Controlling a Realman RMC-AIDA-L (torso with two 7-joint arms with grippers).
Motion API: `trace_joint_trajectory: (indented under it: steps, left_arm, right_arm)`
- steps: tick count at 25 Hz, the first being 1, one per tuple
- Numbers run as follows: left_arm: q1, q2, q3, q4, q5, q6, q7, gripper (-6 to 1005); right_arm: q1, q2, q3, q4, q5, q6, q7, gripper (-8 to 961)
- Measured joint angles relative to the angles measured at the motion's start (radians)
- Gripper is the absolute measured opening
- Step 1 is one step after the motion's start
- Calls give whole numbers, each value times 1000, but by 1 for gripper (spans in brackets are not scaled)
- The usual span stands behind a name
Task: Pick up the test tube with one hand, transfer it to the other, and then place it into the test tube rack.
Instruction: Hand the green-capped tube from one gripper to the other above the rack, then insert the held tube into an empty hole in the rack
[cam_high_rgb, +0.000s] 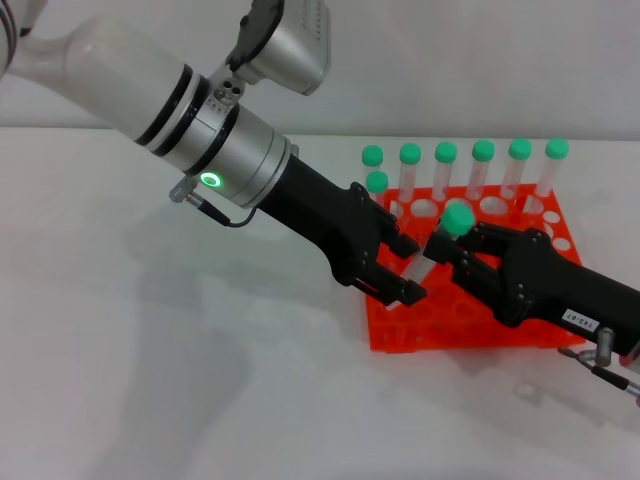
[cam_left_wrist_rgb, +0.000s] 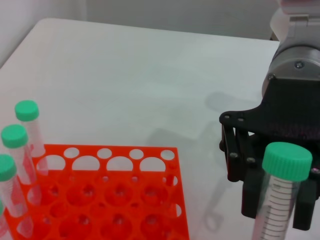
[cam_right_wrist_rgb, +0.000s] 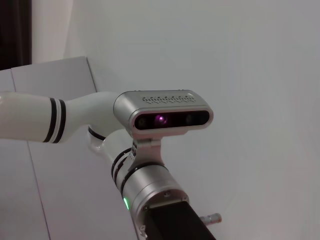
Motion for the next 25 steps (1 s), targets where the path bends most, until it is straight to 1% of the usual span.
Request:
trace_joint_trajectory:
  steps: [6, 8, 12, 13, 14, 16, 20, 22, 25]
  left_arm:
    - [22, 0, 0, -51, -51, 34, -9, 652]
    - [43, 1, 0, -92, -83, 69, -3, 714]
    - [121, 1, 0, -171, -160, 124, 14, 844]
    - [155, 2, 0, -187, -186, 142, 25, 876]
    - [172, 2, 0, -198, -202, 153, 32, 879]
    - [229, 2, 0, -233, -257, 188, 57, 886]
    - [380, 1, 0, -286, -428, 239, 101, 893]
    - [485, 3, 0, -290, -565, 250, 140, 893]
    - [624, 2, 0, -277, -763, 252, 204, 893]
  right_arm:
    - [0, 0, 2, 7, 5, 0, 1, 205]
    - [0, 0, 2, 8, 7, 1, 1, 203]
    - [0, -1, 4, 2, 10, 20, 2, 203]
    - [2, -2, 4, 2, 10, 26, 2, 203]
    - [4, -1, 4, 1, 11, 33, 3, 204]
    - [8, -2, 4, 0, 12, 47, 3, 204]
    - [13, 0, 4, -16, 13, 82, 3, 206]
    - [13, -2, 4, -29, 22, 100, 3, 206]
    - [15, -8, 10, -43, 43, 119, 1, 207]
